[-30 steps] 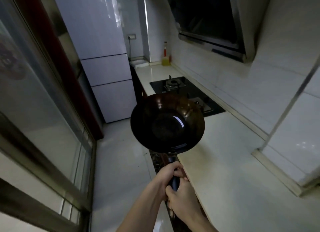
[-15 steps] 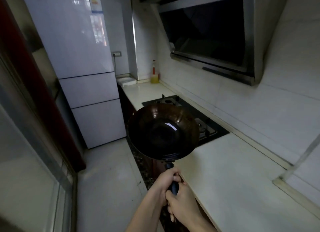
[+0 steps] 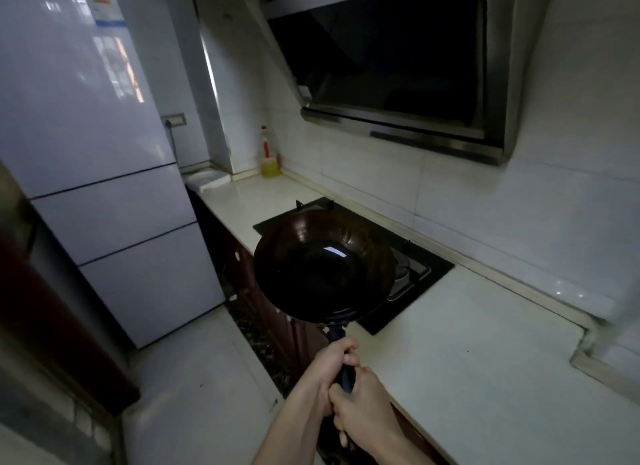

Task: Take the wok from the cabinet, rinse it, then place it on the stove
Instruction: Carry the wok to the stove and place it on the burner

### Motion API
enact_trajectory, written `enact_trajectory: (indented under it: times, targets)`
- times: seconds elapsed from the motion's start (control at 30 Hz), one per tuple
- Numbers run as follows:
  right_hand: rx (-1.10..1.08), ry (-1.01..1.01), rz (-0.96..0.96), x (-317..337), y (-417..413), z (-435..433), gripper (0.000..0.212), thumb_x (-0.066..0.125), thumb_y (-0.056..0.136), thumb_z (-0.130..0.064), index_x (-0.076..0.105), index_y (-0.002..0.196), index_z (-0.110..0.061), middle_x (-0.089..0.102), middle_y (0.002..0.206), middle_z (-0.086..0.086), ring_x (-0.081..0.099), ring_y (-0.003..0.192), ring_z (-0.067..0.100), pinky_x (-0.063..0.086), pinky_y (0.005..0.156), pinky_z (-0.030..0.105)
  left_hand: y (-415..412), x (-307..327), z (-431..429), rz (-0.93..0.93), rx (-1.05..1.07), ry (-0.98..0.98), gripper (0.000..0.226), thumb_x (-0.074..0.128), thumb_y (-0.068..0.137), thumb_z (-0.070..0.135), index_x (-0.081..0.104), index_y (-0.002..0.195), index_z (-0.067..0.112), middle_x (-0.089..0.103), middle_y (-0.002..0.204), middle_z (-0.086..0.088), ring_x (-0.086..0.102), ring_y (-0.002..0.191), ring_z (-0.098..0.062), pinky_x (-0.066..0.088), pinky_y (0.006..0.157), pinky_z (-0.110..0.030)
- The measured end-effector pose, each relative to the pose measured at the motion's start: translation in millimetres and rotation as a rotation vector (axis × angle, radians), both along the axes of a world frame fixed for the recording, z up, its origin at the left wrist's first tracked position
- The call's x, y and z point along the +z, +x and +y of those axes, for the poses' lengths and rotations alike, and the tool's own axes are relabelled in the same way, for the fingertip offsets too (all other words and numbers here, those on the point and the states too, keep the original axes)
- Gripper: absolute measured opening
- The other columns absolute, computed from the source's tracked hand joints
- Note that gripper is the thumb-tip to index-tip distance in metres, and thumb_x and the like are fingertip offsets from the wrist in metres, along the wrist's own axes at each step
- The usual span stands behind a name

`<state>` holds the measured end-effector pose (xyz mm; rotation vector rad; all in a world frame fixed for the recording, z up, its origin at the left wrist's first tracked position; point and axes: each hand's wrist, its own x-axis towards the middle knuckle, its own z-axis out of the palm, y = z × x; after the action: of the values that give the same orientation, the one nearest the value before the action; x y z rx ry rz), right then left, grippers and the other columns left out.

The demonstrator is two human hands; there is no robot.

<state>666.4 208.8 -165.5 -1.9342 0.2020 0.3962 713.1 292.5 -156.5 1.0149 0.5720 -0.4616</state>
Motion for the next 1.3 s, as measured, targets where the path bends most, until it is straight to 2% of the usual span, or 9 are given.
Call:
enact_trajectory:
  times: [0.1,0.2,0.37,0.47,0.63,0.8,0.93,1.13,1.3]
  targets:
    - [-0.013,0.047,-0.007,0.1,31.5,10.9,0.04,0.056,0.075,-0.028,0.055,0.112,-0.013,0.067,0.084,0.013,0.065,0.052,0.018,0.052,0.05,0.033,35.9,3.1,8.0,0.011,-0.054,-0.001,0.02,0.061,0.089,0.015,0.049,0.073,0.016,0.035,0.052,0.004,0.039,0.049,-0.015,0.051,0.069,-0.031]
    - [-0.032,0.102,0.006,0.3,66.5,21.9,0.04,0.056,0.082,-0.019,0.053,0.12,-0.006,0.064,0.085,0.012,0.062,0.048,0.013,0.046,0.046,0.026,72.2,6.4,18.8,0.05,-0.054,0.008,0.028,0.059,0.094,0.013,0.045,0.069,0.017,0.033,0.053,0.003,0.035,0.053,-0.016,0.053,0.064,-0.03]
    - [-0.075,0.114,-0.016,-2.8,114.5,30.8,0.063,0.054,0.072,-0.033,0.053,0.132,-0.013,0.064,0.106,0.013,0.067,0.076,0.023,0.05,0.061,0.029,120.0,9.0,23.1,0.047,-0.097,0.017,0.039,0.06,0.092,0.014,0.047,0.057,0.019,0.032,0.052,0.003,0.035,0.049,-0.015,0.052,0.068,-0.032]
    - [-0.103,0.106,-0.011,-2.0,132.2,34.0,0.066,0.053,0.073,-0.032,0.049,0.137,-0.017,0.065,0.11,0.016,0.066,0.075,0.023,0.048,0.06,0.027,141.6,4.8,25.0,0.052,-0.162,0.008,0.042,0.062,0.091,0.015,0.045,0.053,0.02,0.033,0.05,0.003,0.042,0.049,-0.017,0.049,0.07,-0.033]
    - [-0.182,0.069,-0.028,2.4,161.6,42.9,0.045,0.054,0.083,-0.023,0.055,0.126,-0.01,0.062,0.104,0.014,0.059,0.049,0.007,0.044,0.045,0.019,184.6,0.7,31.2,0.055,-0.285,-0.011,0.043,0.063,0.091,0.016,0.045,0.052,0.021,0.035,0.047,0.004,0.05,0.051,-0.019,0.048,0.07,-0.032]
    - [-0.291,0.086,0.002,7.8,194.2,72.9,0.033,0.053,0.089,-0.017,0.052,0.119,-0.006,0.064,0.071,0.01,0.057,0.037,0.012,0.043,0.038,0.025,234.4,-8.2,51.3,0.05,-0.423,0.003,0.042,0.062,0.091,0.014,0.043,0.054,0.02,0.034,0.048,0.004,0.056,0.049,-0.02,0.049,0.065,-0.031]
    - [-0.415,0.029,-0.002,14.3,224.7,105.2,0.033,0.055,0.088,-0.019,0.056,0.117,-0.002,0.065,0.089,0.012,0.059,0.039,0.005,0.043,0.04,0.02,270.1,-8.1,74.2,0.062,-0.542,0.006,0.042,0.063,0.09,0.017,0.044,0.052,0.021,0.035,0.049,0.005,0.058,0.051,-0.02,0.049,0.065,-0.03]
    - [-0.516,0.025,-0.028,21.3,246.5,134.5,0.011,0.055,0.094,-0.016,0.054,0.104,-0.012,0.061,0.077,0.01,0.051,0.03,0.009,0.039,0.033,0.024,300.4,-9.3,91.3,0.073,-0.677,0.004,0.043,0.063,0.09,0.016,0.043,0.052,0.022,0.034,0.048,0.007,0.055,0.051,-0.018,0.049,0.067,-0.03]
    - [-0.622,0.025,-0.015,15.7,256.5,139.6,0.019,0.055,0.094,-0.014,0.053,0.112,-0.008,0.063,0.074,0.007,0.055,0.033,0.011,0.044,0.035,0.027,313.6,-17.6,86.8,0.103,-0.787,0.027,0.04,0.064,0.091,0.018,0.044,0.056,0.022,0.034,0.048,0.008,0.055,0.054,-0.017,0.049,0.069,-0.029]
